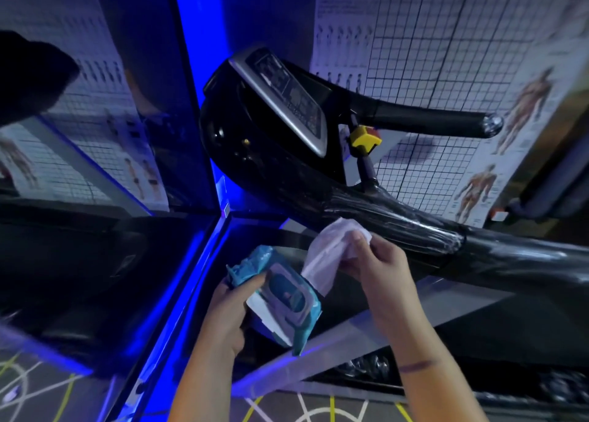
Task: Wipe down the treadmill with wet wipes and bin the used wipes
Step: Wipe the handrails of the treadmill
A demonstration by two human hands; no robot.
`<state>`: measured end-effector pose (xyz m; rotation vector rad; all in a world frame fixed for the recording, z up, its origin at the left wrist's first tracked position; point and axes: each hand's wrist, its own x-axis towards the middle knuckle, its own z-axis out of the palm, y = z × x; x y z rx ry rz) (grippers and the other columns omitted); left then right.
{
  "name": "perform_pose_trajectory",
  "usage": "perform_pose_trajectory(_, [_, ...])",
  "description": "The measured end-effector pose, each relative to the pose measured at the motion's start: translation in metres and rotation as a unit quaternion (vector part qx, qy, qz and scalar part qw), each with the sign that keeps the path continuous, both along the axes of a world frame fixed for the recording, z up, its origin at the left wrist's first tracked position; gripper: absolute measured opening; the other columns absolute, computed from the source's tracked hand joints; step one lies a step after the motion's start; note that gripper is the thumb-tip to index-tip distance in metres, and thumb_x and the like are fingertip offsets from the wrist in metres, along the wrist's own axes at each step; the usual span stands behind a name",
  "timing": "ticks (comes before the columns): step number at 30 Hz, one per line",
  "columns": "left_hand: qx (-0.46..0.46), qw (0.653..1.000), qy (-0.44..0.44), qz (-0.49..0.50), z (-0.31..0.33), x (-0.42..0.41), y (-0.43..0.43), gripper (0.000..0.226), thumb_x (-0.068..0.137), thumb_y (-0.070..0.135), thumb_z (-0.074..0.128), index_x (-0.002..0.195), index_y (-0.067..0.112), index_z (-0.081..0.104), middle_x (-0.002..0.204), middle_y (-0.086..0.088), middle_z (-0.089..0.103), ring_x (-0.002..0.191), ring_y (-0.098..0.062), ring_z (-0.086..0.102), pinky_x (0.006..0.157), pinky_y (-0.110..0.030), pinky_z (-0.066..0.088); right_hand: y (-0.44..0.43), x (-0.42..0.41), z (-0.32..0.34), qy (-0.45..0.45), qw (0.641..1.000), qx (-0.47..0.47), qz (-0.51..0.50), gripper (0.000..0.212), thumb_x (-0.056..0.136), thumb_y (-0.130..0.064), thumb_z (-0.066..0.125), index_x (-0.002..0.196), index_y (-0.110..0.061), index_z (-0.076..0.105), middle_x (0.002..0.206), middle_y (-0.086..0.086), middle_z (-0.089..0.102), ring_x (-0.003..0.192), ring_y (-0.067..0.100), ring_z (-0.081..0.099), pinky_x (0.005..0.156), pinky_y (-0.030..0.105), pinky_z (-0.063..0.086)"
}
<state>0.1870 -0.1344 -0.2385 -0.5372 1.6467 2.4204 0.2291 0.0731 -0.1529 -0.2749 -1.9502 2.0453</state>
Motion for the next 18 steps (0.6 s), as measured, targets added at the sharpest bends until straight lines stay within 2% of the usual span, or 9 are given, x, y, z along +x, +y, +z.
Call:
perform_pose_trajectory(3, [-0.001, 1.000, 0.005, 0.010, 0.000, -0.001, -0.005, 0.030, 0.089, 0.002, 0.076, 0.119, 0.001, 0.074, 0.096, -0.016, 0.081, 0.089, -0.031, 0.073, 0.087, -0.041, 0.054, -0.001, 0.001, 0.012, -0.025, 0.986, -0.163, 0.024, 0.028, 0.105, -0.013, 0.051, 0.094, 0.001, 0.073, 0.090, 0.017, 0.076, 0.084, 0.028, 0.073, 0.080, 0.039, 0.057])
perform_pose_trajectory(6, [0.005, 0.999, 0.003, 0.036, -0.001, -0.002, -0.009, 0.057, 0.073, 0.019, 0.091, 0.124, 0.004, 0.072, 0.105, -0.017, 0.080, 0.101, -0.035, 0.074, 0.096, -0.048, 0.055, -0.007, -0.008, 0.021, 0.032, 0.985, -0.166, -0.036, 0.028, 0.106, -0.013, 0.048, 0.095, 0.000, 0.070, 0.086, 0.009, 0.074, 0.083, 0.020, 0.069, 0.077, 0.030, 0.055])
perform_pose_trajectory(8, [0.006, 0.999, -0.006, 0.049, -0.001, -0.003, -0.011, 0.061, 0.072, 0.021, 0.094, 0.126, 0.005, 0.071, 0.108, -0.018, 0.079, 0.100, -0.034, 0.074, 0.092, -0.047, 0.057, -0.016, -0.016, 0.029, 0.121, 0.987, 0.000, -0.105, 0.026, 0.107, -0.017, 0.046, 0.098, -0.005, 0.067, 0.084, -0.002, 0.069, 0.082, 0.008, 0.061, 0.076, 0.025, 0.048])
perform_pose_trajectory(10, [0.009, 0.998, -0.011, 0.063, 0.001, -0.002, -0.013, 0.045, 0.080, 0.010, 0.087, 0.122, 0.003, 0.072, 0.101, -0.018, 0.080, 0.091, -0.032, 0.074, 0.084, -0.044, 0.057, -0.033, -0.028, 0.042, 0.205, 0.951, 0.187, -0.140, 0.021, 0.106, -0.015, 0.045, 0.109, -0.008, 0.064, 0.091, -0.008, 0.067, 0.078, 0.000, 0.057, 0.072, 0.021, 0.042])
perform_pose_trajectory(12, [0.001, 0.997, -0.014, 0.077, 0.002, -0.003, -0.015, 0.042, 0.082, 0.006, 0.085, 0.122, 0.003, 0.072, 0.099, -0.018, 0.080, 0.088, -0.031, 0.073, 0.085, -0.046, 0.057, -0.055, -0.054, 0.050, 0.259, 0.910, 0.301, -0.122, 0.029, 0.105, -0.006, 0.043, 0.130, -0.009, 0.057, 0.112, 0.002, 0.069, 0.093, 0.010, 0.065, 0.078, 0.022, 0.049])
perform_pose_trajectory(13, [-0.001, 0.996, -0.016, 0.083, 0.004, -0.003, -0.016, 0.045, 0.080, 0.008, 0.087, 0.122, 0.003, 0.071, 0.101, -0.019, 0.080, 0.090, -0.032, 0.074, 0.087, -0.047, 0.058, -0.068, -0.073, 0.050, 0.277, 0.888, 0.355, -0.093, 0.038, 0.102, 0.001, 0.041, 0.137, -0.007, 0.053, 0.126, 0.010, 0.066, 0.110, 0.020, 0.065, 0.091, 0.032, 0.052])
perform_pose_trajectory(15, [0.000, 0.996, -0.006, 0.094, 0.006, -0.002, -0.019, 0.062, 0.065, 0.020, 0.096, 0.121, 0.006, 0.072, 0.105, -0.019, 0.080, 0.096, -0.035, 0.075, 0.092, -0.050, 0.058, -0.092, -0.115, 0.033, 0.306, 0.817, 0.488, -0.034, 0.051, 0.092, 0.009, 0.039, 0.142, 0.001, 0.050, 0.148, 0.020, 0.050, 0.139, 0.033, 0.047, 0.111, 0.048, 0.041])
perform_pose_trajectory(17, [-0.008, 0.996, -0.006, 0.087, 0.007, -0.002, -0.024, 0.074, 0.053, 0.028, 0.099, 0.119, 0.009, 0.073, 0.105, -0.016, 0.080, 0.098, -0.035, 0.075, 0.091, -0.049, 0.059, -0.107, -0.148, 0.010, 0.299, 0.733, 0.611, -0.003, 0.049, 0.093, -0.002, 0.039, 0.140, 0.002, 0.053, 0.154, 0.019, 0.044, 0.146, 0.035, 0.037, 0.115, 0.051, 0.035])
perform_pose_trajectory(18, [-0.005, 0.996, -0.004, 0.089, 0.005, -0.003, -0.028, 0.067, 0.061, 0.025, 0.097, 0.121, 0.009, 0.072, 0.106, -0.016, 0.080, 0.098, -0.035, 0.075, 0.088, -0.046, 0.059, -0.112, -0.157, 0.002, 0.282, 0.694, 0.663, 0.004, 0.048, 0.097, -0.012, 0.038, 0.141, 0.000, 0.053, 0.157, 0.016, 0.041, 0.148, 0.033, 0.033, 0.118, 0.051, 0.031])
